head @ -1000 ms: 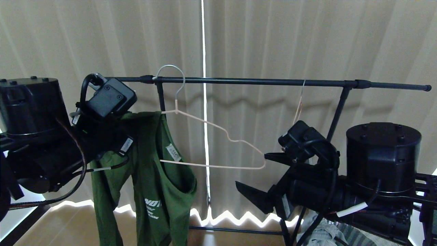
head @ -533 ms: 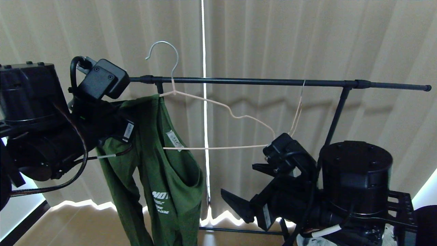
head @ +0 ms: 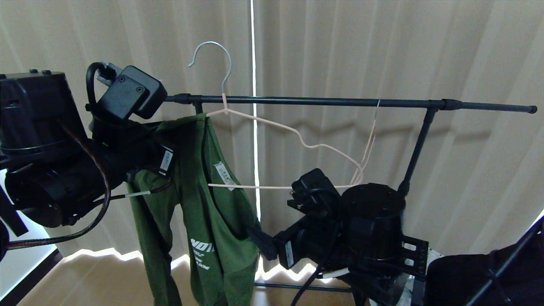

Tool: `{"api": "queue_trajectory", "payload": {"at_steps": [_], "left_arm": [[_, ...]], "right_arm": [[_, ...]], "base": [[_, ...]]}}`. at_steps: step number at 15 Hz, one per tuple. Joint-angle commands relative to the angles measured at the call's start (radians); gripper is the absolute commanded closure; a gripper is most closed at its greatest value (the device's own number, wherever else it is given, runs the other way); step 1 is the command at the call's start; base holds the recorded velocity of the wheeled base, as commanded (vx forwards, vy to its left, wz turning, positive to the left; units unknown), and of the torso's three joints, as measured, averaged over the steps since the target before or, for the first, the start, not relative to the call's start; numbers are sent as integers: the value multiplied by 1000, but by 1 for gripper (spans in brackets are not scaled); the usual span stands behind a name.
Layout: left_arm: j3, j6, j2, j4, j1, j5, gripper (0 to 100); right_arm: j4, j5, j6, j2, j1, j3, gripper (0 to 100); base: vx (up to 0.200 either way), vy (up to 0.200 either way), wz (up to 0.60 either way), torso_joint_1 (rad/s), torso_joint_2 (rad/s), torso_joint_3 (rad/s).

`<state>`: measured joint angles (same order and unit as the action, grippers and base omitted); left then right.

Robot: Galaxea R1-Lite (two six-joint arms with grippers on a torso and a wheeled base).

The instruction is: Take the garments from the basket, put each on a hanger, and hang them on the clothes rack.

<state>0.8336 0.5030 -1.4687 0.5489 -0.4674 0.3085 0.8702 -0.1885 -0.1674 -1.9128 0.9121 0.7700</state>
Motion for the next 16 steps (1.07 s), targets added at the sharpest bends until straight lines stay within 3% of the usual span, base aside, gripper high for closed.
{"api": "queue_trajectory", "payload": {"at_steps": [1, 7, 8, 11, 16], "left_arm": [[-2, 0, 19, 0, -20, 0, 100], [-4, 0, 34, 0, -33, 0, 100], [-4, 0, 36, 0, -33, 0, 100], [-4, 0, 41, 0, -23, 1, 100], [-56, 9, 36, 2, 56, 7, 100]], "right_arm": [[1, -16, -12, -88, 1, 61, 0], [1, -31, -12, -130, -4, 83, 0], [1, -34, -12, -129, -6, 72, 100], [3, -63, -14, -111, -21, 46, 100], [4, -72, -10, 86, -91, -97, 100]], "base": [[0, 0, 0, 0, 0, 0], [0, 0, 0, 0, 0, 0], [0, 0, 0, 0, 0, 0], [0, 0, 0, 0, 0, 0], [0, 0, 0, 0, 0, 0]]}}
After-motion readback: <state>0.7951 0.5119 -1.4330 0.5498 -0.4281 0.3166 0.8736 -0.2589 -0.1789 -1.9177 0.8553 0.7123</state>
